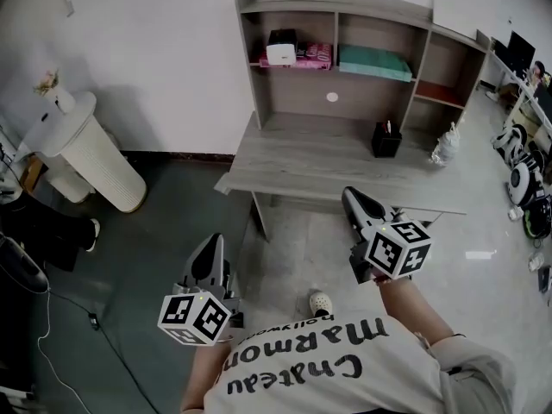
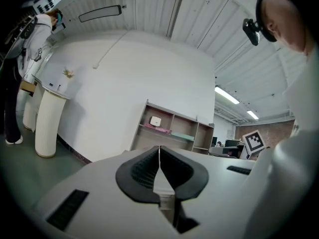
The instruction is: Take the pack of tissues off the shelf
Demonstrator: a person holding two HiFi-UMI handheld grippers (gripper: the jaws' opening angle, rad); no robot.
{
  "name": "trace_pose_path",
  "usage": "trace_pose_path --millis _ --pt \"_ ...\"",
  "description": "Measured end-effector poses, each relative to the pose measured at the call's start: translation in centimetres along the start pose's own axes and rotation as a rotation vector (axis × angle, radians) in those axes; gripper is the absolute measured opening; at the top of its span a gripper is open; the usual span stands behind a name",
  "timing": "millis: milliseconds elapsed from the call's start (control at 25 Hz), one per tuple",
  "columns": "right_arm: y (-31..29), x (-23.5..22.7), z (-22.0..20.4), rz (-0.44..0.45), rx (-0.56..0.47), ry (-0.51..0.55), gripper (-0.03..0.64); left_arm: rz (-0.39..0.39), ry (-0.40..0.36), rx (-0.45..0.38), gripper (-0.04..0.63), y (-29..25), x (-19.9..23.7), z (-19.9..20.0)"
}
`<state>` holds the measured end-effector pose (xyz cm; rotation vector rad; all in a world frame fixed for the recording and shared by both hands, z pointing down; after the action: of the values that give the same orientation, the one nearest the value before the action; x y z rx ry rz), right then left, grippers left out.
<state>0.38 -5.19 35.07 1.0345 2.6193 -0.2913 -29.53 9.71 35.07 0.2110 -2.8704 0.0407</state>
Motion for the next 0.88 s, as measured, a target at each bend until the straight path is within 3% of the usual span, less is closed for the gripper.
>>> trace_pose_path --millis 480,880 --pt "-9.8 -5.7 5.9 0.076 -0.02 0.063 0.008 -0.003 -0.022 -0.028 0.018 -12.1 0.6 2.0" --pt "-15.3 -11.8 7.3 0.08 -0.004 0.018 0.008 0.025 -0.019 -0.008 0.018 -19.2 1.3 1.6"
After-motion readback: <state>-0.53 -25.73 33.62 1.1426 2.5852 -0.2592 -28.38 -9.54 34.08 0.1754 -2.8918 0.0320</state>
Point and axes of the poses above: the fingertips, and each gripper's own axes: y backward along the fingers, x to its left, z out of its top, the point moved 8 cm from there along y, backward along the fingers, and after that the axes turned 2 degrees about -y, right-handed, at the moved point
